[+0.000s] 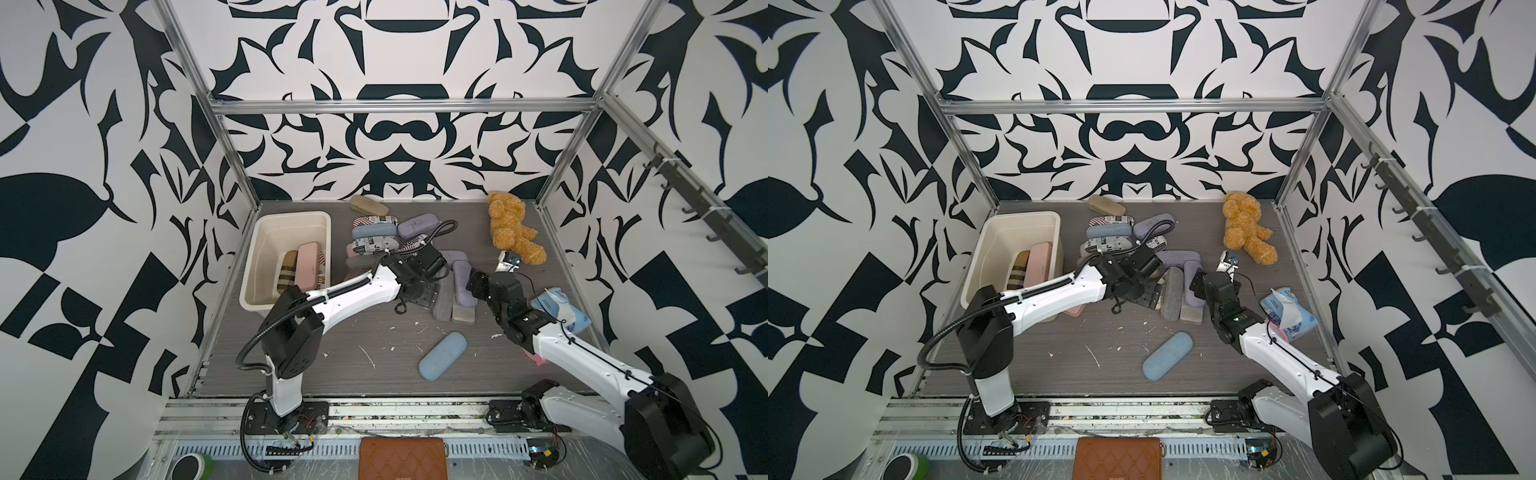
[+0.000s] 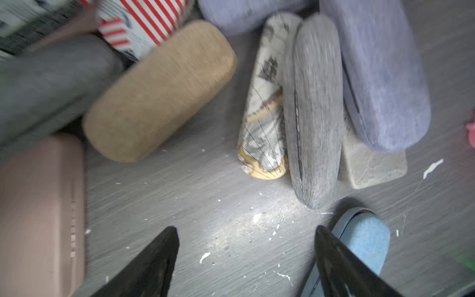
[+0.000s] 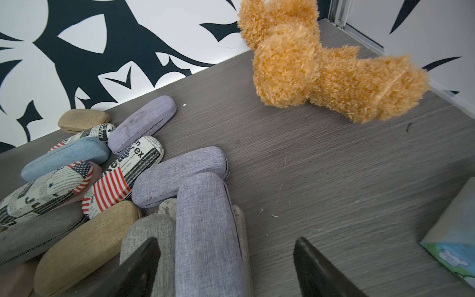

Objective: Put the glasses cases into the storage boxes
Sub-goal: Pick up the glasses case at the center of the board.

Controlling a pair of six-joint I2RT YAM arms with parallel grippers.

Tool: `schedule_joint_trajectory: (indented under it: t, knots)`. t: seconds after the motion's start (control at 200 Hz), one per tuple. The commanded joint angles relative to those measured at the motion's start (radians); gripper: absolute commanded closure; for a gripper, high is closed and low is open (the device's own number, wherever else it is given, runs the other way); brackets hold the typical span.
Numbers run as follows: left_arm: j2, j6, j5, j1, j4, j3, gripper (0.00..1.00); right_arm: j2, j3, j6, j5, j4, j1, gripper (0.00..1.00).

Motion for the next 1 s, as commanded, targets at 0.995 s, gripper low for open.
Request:
schedule_joint_trajectory:
  t: [0.995]
  knots:
    - [0.132,-0.159,0.047,-0.302,-0.075,-0.132,0.38,-0.125,-0.022,0.106,0.050,-0.059,-0.126,0.10]
